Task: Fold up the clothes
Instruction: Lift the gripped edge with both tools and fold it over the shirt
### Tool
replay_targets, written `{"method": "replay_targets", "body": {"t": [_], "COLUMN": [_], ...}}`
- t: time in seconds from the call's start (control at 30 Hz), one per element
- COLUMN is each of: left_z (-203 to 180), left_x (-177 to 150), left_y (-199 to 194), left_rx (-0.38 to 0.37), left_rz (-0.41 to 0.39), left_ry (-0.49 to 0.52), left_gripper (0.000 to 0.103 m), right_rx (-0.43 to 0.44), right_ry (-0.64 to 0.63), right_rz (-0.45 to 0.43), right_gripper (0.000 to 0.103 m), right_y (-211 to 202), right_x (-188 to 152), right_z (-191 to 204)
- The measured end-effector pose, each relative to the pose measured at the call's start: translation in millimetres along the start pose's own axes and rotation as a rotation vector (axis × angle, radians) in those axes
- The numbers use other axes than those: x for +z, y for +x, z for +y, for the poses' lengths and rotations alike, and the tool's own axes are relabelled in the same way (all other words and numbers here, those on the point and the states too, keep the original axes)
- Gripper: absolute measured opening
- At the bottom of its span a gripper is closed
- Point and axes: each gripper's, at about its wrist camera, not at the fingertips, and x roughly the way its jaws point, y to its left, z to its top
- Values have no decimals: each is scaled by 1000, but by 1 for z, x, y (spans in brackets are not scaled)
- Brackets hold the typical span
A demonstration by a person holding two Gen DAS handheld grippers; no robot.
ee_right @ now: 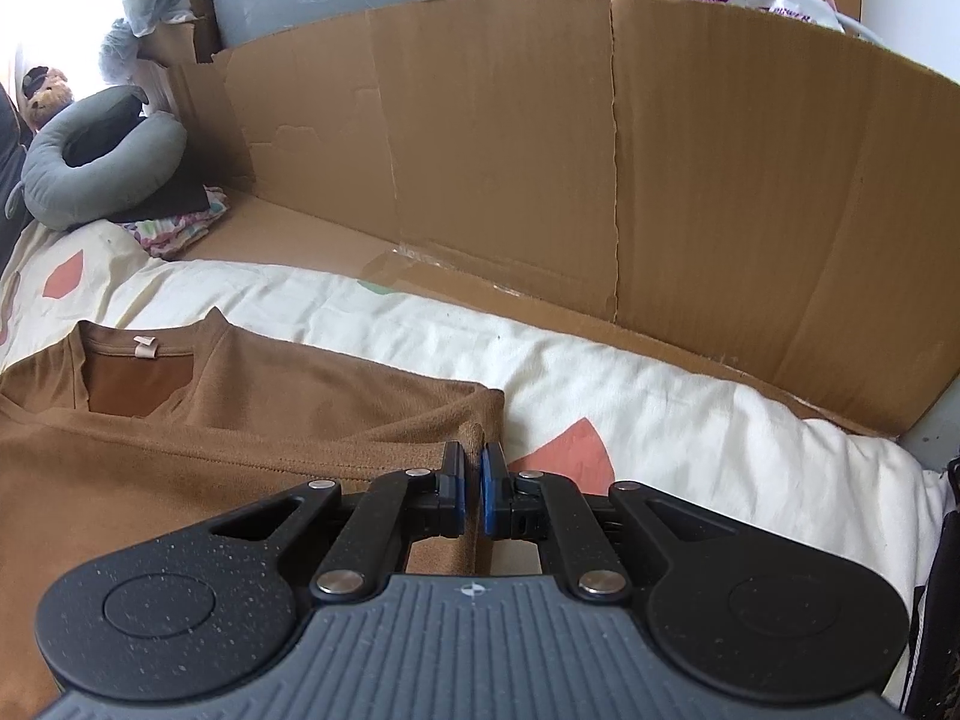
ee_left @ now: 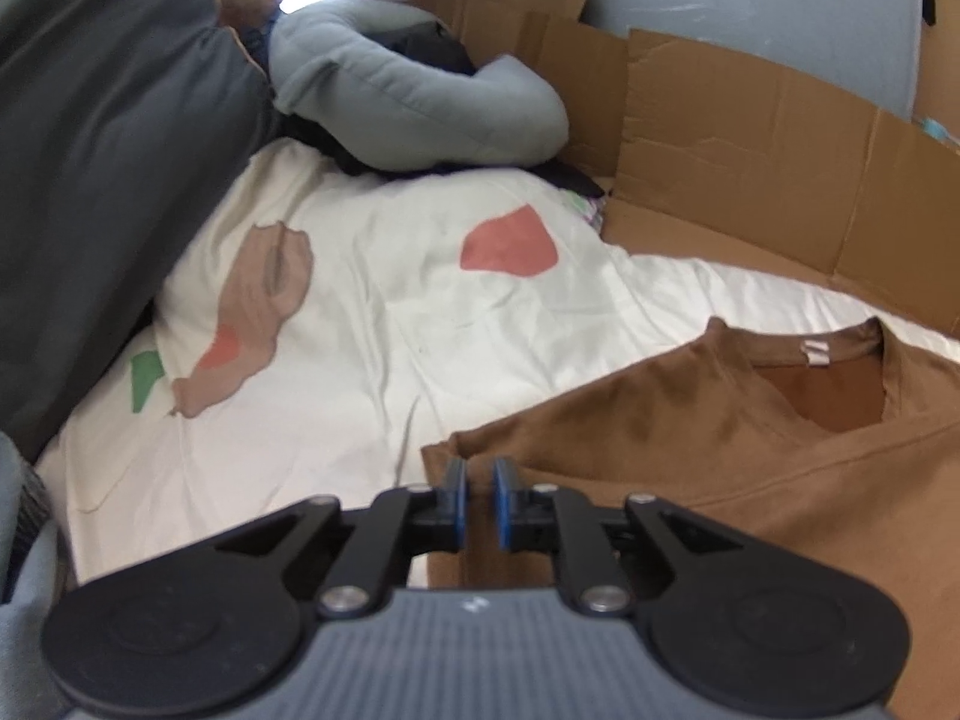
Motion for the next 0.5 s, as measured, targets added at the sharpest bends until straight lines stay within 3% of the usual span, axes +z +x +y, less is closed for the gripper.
{"method": "replay_targets", "body": {"t": [0.13,0.27,0.5], "left_z": [6,7,7], "left_x": [-3,-8,-9], "left_y": [12,20,30], "left_rx": [6,-11,-14], "left_rz": [41,81,102], "left_ry": [-33,-49,-60], "left_gripper": [12,19,19], "right_rx": [1,4,3], "right_ry": [0,1,-3], "right_rz": [11,25,33], "right_gripper": [4,4,4], "right_y": [3,6,9], "right_x": [-2,-2,-3], "right_z": [-1,-2,-2]}}
